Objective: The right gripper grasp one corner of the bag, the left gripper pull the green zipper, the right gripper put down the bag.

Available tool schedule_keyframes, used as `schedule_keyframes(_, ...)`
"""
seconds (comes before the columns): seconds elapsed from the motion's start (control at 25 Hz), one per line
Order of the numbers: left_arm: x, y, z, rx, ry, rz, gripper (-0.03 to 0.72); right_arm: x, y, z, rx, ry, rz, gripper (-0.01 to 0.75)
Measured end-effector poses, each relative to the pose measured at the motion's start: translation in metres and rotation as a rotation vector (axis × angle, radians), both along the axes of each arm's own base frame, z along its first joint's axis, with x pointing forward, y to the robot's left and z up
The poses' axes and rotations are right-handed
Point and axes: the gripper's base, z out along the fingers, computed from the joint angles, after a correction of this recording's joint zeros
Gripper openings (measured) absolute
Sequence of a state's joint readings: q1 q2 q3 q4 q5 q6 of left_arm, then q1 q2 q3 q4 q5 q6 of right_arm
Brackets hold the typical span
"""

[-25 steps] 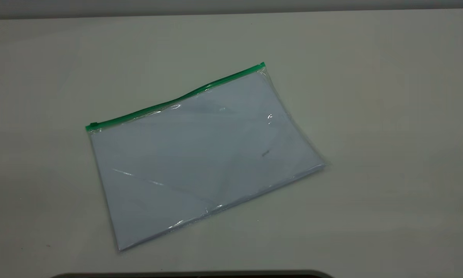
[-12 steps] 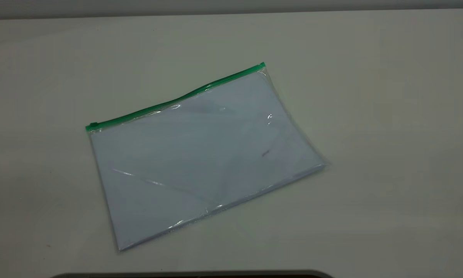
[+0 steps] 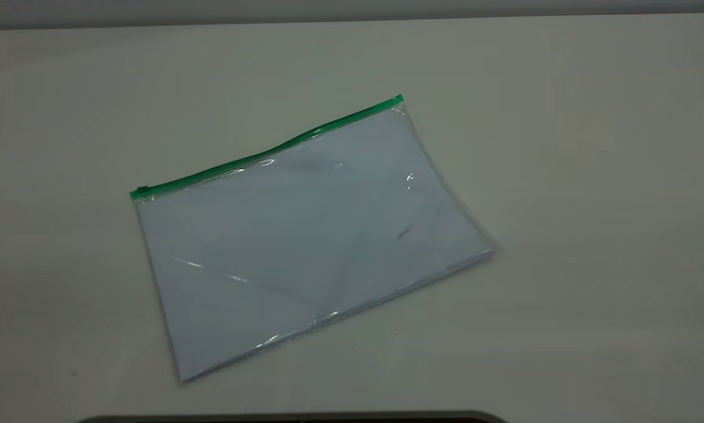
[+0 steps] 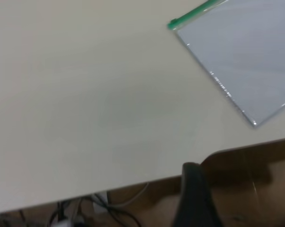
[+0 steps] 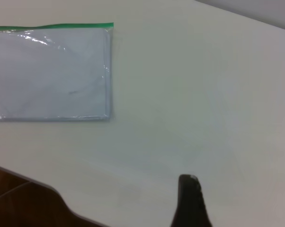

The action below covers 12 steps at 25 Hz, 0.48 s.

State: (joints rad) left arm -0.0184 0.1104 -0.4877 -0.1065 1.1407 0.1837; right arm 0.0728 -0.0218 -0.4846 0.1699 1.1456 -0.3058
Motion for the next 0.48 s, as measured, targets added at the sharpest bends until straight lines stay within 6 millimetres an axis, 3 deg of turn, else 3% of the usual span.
schedule_keyframes(0.24,-0.016,0.001,-0.001,-0.019,-0.111,-0.043,0.588,0.000,0.000,0.000,0.001,-0.001,-0.001,0.576)
schedule_keyframes(0.48,-0.018,0.003,-0.001,-0.036,-0.121,-0.002,0.588,0.000,0.000,0.000,0.001,-0.001,-0.001,0.576)
